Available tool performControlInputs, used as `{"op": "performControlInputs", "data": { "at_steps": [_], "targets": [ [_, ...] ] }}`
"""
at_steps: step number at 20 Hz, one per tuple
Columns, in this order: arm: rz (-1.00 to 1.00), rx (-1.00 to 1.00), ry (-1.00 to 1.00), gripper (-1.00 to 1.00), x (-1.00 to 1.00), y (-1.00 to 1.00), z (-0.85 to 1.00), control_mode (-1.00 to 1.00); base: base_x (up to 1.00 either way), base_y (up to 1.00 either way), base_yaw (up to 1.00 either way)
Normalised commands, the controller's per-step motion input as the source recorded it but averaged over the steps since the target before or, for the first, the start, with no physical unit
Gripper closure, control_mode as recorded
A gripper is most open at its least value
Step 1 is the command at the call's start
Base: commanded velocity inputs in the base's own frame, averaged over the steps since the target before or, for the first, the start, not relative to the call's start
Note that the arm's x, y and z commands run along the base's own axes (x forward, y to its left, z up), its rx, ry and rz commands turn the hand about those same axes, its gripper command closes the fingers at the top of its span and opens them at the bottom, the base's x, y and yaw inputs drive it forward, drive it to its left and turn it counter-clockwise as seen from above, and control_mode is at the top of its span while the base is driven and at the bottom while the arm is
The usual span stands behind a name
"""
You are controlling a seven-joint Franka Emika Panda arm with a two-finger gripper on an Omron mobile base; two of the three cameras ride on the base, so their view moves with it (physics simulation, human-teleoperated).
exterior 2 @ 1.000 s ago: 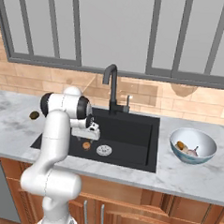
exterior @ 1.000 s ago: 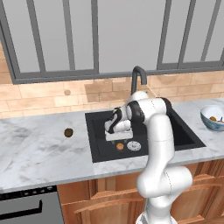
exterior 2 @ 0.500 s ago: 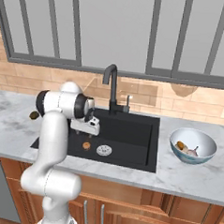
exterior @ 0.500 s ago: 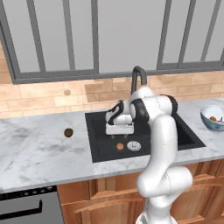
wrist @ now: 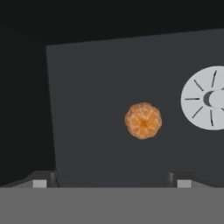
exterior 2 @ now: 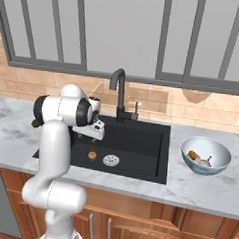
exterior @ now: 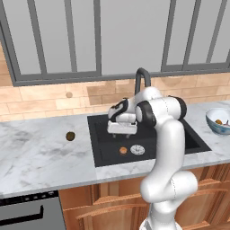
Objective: There is a mixed pile of frozen fruits and vegetables on the counter. Locate all the frozen vegetables and place the items in a bowl on the counter. Take all the frozen fruits and defrost them in a running sink.
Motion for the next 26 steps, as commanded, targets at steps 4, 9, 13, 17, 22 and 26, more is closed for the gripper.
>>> {"op": "performControlInputs", "data": {
  "at_steps": [4, 9, 13, 17, 22, 26],
  "targets": [
    [0.0, 0.0, 0.0, -1.0, -0.03, 0.09, 0.33, -1.0, 0.0, 0.0, 0.0],
    [0.0, 0.0, -0.01, -1.0, -0.02, 0.08, 0.32, -1.0, 0.0, 0.0, 0.0],
    [-0.01, 0.0, -0.03, -1.0, -0.01, 0.07, 0.31, -1.0, 0.0, 0.0, 0.0],
    [-0.01, 0.0, -0.04, -1.0, -0.02, 0.09, 0.3, -1.0, 0.0, 0.0, 0.0],
    [-0.01, 0.0, -0.04, -1.0, -0.03, 0.12, 0.3, -1.0, 0.0, 0.0, 0.0],
    [0.0, 0.0, -0.05, -1.0, 0.0, 0.14, 0.31, -1.0, 0.0, 0.0, 0.0]
  ]
}}
